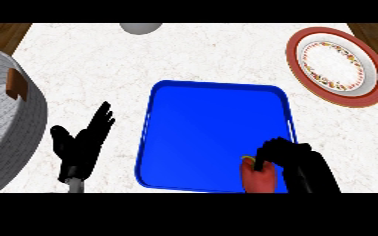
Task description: Pick the bell pepper from the tray and place it in the plate
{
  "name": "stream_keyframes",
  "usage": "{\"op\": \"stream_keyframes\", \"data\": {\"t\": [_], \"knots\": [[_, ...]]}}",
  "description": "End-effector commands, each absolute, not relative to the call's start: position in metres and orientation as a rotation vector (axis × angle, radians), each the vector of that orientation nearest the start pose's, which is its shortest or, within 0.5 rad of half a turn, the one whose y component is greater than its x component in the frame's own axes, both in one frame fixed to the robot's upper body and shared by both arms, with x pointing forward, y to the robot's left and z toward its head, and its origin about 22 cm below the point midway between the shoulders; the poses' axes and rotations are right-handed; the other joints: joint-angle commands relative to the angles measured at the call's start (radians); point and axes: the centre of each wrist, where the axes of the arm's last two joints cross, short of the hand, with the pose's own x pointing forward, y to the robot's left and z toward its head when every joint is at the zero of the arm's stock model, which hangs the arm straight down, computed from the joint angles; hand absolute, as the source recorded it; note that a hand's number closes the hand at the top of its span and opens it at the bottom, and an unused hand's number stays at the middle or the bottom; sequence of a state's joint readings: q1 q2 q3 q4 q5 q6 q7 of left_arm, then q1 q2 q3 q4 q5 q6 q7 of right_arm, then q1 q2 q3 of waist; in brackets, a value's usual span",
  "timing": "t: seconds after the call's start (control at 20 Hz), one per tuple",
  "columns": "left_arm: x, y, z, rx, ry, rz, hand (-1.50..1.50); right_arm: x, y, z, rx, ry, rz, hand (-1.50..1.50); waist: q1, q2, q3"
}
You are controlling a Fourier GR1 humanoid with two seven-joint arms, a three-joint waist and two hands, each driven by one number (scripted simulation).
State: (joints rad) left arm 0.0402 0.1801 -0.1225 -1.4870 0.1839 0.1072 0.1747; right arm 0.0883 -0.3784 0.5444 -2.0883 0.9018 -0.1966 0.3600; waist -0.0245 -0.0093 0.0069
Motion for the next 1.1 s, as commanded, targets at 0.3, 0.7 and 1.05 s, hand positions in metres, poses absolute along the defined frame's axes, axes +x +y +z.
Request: {"op": "stream_keyframes", "data": {"t": [0.3, 0.7, 1.05], "knots": [[0.227, 0.243, -0.031, -0.006, -1.191, 0.013, 0.00, 0.189, -0.276, 0.105, -0.749, -1.815, 0.371, 1.50, 0.020, 0.012, -0.005], [0.217, 0.222, -0.050, 0.002, -1.195, -0.011, 0.00, 0.241, -0.354, 0.076, -0.791, -1.841, 0.227, 1.50, 0.032, 0.013, -0.006], [0.231, 0.230, -0.029, -0.020, -1.197, -0.008, 0.00, 0.304, -0.401, 0.059, -0.952, -1.819, 0.136, 1.50, 0.050, 0.016, -0.005]]}}
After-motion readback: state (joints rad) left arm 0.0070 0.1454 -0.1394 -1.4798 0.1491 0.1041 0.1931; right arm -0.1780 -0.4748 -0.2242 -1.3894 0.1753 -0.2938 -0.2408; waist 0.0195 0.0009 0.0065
